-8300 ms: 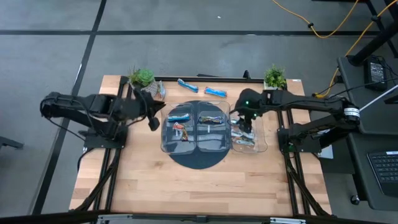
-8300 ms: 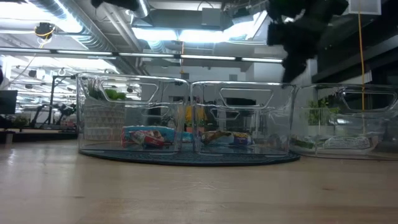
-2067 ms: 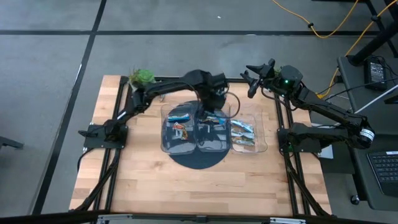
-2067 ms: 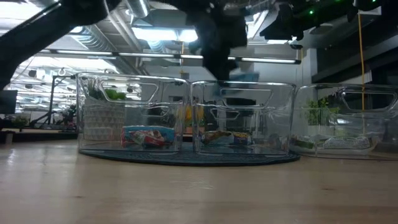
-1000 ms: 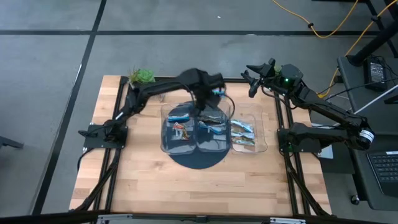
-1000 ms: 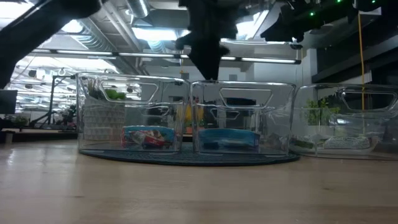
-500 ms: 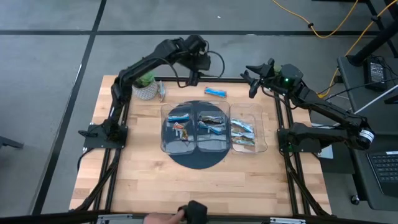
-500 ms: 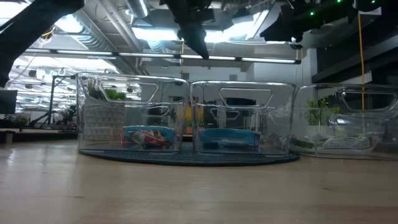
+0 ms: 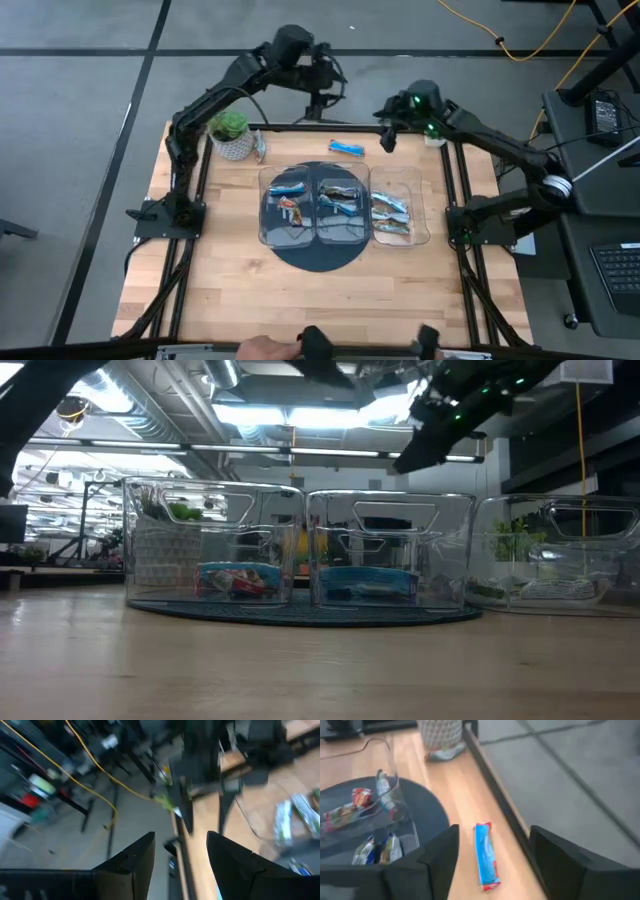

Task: Pick and place Granola Bars by type
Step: Put the red granola bar into the left transparent bin

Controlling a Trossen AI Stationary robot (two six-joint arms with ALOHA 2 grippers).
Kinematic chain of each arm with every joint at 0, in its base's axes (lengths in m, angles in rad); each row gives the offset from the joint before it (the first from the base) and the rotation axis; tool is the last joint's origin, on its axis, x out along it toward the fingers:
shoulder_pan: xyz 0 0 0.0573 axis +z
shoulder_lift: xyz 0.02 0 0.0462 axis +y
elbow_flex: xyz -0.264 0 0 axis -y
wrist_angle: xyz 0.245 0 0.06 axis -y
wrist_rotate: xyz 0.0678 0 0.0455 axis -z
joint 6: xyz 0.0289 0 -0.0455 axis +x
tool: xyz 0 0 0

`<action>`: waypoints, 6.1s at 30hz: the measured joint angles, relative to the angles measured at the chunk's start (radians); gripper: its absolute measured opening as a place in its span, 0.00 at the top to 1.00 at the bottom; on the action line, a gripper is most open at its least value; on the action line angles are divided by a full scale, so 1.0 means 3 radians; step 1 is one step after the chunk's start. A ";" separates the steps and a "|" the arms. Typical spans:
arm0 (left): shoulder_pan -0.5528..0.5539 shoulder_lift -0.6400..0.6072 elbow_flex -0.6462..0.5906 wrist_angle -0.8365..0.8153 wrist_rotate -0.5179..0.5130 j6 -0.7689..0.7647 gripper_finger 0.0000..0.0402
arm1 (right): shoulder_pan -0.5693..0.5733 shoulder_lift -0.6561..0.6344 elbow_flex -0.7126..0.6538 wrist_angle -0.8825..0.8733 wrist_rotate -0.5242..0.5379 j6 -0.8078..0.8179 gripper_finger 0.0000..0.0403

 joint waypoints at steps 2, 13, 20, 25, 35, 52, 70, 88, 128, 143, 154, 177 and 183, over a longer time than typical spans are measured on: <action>0.0003 -0.0092 0.0001 0.0092 0.0003 -0.0001 0.57 | -0.0056 0.0254 0.0197 -0.0099 -0.0171 -0.0007 0.36; 0.0174 -0.0601 0.0004 0.0300 -0.0004 -0.0049 0.57 | -0.0109 0.1716 0.1329 -0.0944 -0.0148 -0.0429 0.17; 0.0293 -0.0747 0.0004 0.0286 -0.0006 -0.0265 0.57 | -0.0087 0.2254 0.1696 -0.1087 -0.0143 -0.0431 0.17; 0.0329 -0.0768 0.0004 0.0264 -0.0007 -0.0317 0.57 | 0.0000 0.2422 0.1707 -0.1092 -0.0142 -0.0431 0.17; 0.0332 -0.0768 0.0003 0.0260 -0.0008 -0.0337 0.57 | 0.0193 0.2812 0.1707 -0.1086 0.0159 -0.0425 0.17; 0.0326 -0.0768 -0.0001 0.0135 -0.0005 -0.0465 0.57 | 0.0194 0.2918 0.1707 -0.1058 0.0287 -0.0429 0.60; 0.0278 -0.0768 -0.0001 0.0135 -0.0005 -0.0557 0.57 | 0.0165 0.2929 0.2177 -0.1479 0.0266 -0.0418 0.93; 0.0332 -0.0767 -0.0002 -0.0316 -0.0462 -0.0332 0.57 | 0.0013 0.2746 0.3064 -0.2666 0.0051 -0.0406 0.95; 0.0455 -0.0612 -0.1003 0.0951 0.1544 -0.0943 0.32 | 0.0650 -0.0455 -0.0349 0.2035 0.0115 0.0642 0.98; 0.0074 -0.0585 -0.1008 0.1308 0.1506 -0.1116 0.28 | 0.0842 -0.0455 -0.0347 0.2305 0.0206 0.0523 0.96; -0.0110 -0.0467 -0.1005 0.1709 0.1366 -0.1428 0.28 | 0.0984 -0.0454 -0.0347 0.2469 0.0180 0.0366 0.96; -0.0224 -0.0365 -0.1006 0.2026 0.1353 -0.1655 0.84 | 0.0991 -0.0454 -0.0346 0.2487 0.0116 0.0371 0.96; -0.0197 -0.0365 -0.1006 0.2021 0.1356 -0.1656 0.95 | 0.0991 -0.0453 -0.0346 0.2488 0.0093 0.0377 0.96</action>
